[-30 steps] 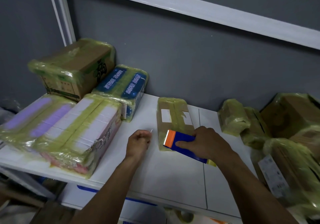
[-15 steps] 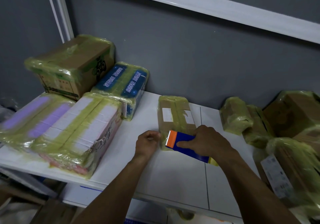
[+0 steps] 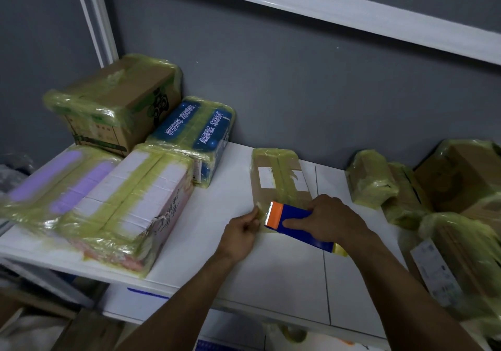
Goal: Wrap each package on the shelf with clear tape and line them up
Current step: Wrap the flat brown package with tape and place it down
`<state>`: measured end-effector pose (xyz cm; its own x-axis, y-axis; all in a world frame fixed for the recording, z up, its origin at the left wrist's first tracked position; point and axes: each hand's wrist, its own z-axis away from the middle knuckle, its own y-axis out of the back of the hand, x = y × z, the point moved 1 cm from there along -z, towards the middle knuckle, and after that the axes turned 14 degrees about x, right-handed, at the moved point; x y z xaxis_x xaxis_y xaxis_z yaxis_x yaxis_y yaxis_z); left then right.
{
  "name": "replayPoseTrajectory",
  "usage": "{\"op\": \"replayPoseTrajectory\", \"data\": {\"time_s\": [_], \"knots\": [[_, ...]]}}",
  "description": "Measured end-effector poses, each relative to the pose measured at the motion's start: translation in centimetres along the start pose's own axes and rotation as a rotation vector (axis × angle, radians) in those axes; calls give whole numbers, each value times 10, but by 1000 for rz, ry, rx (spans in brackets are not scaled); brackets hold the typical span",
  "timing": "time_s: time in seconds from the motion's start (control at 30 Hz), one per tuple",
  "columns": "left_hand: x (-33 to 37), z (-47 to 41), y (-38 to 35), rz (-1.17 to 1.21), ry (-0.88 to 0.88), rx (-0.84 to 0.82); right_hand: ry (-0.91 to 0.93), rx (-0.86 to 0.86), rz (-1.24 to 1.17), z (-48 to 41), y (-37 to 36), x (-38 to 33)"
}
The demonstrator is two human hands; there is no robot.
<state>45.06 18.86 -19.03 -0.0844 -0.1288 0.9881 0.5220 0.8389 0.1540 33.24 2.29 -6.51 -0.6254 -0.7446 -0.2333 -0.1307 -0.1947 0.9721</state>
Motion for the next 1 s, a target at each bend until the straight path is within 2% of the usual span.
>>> {"op": "replayPoseTrajectory", "data": {"time_s": [0.1, 0.33, 0.53, 1.0], "knots": [[6, -4, 11, 62, -109, -44, 4, 1, -16, 3, 1, 3], [17, -26, 16, -327, -560, -197, -31, 19, -35, 10, 5, 10], [16, -29, 15, -337, -581, -111, -46, 44, -74, 17, 7, 20], [20, -24, 19, -501, -686, -127, 5, 65, -6, 28, 32, 37]]}}
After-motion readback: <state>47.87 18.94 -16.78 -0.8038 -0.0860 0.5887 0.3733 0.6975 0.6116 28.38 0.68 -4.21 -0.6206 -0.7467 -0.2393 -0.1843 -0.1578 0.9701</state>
